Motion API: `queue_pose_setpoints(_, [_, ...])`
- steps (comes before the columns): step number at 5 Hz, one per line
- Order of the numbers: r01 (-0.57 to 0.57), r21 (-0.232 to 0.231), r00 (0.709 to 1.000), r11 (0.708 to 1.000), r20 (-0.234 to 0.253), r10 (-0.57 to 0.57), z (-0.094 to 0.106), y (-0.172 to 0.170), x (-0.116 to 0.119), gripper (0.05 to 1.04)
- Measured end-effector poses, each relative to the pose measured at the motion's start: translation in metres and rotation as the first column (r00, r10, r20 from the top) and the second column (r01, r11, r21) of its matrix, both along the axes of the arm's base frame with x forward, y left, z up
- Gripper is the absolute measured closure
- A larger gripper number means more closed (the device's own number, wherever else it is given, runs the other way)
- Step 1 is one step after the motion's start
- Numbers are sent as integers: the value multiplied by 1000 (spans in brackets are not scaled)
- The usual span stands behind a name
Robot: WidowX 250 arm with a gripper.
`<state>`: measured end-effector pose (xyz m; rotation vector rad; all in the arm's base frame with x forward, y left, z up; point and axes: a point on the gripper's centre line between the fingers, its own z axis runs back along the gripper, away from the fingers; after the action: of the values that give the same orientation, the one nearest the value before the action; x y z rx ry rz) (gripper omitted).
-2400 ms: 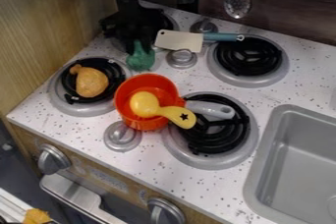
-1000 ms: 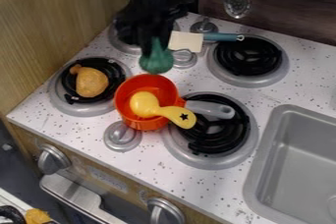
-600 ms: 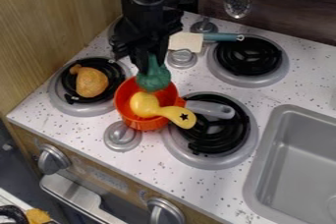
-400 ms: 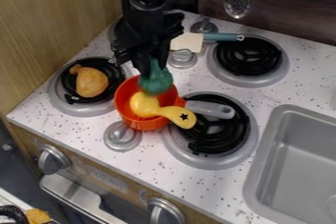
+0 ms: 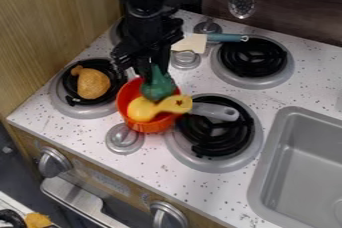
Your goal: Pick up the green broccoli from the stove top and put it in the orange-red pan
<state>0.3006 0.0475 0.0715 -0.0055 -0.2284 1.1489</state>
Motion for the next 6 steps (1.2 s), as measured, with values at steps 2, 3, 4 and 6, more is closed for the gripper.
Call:
queue_pose_setpoints(2, [-66,-17,998,998,-24,65,-5,3,-3,692])
queue_pose_setpoints(3, [-91,0,995,996,-32,91,-7,-1,-2,388])
queue_pose_setpoints(4, [-111,31,994,993,-22,112,12,-21,17,122])
queue_pose_setpoints(6, [-156,116,985,981,-60,163,31,-9,7,85])
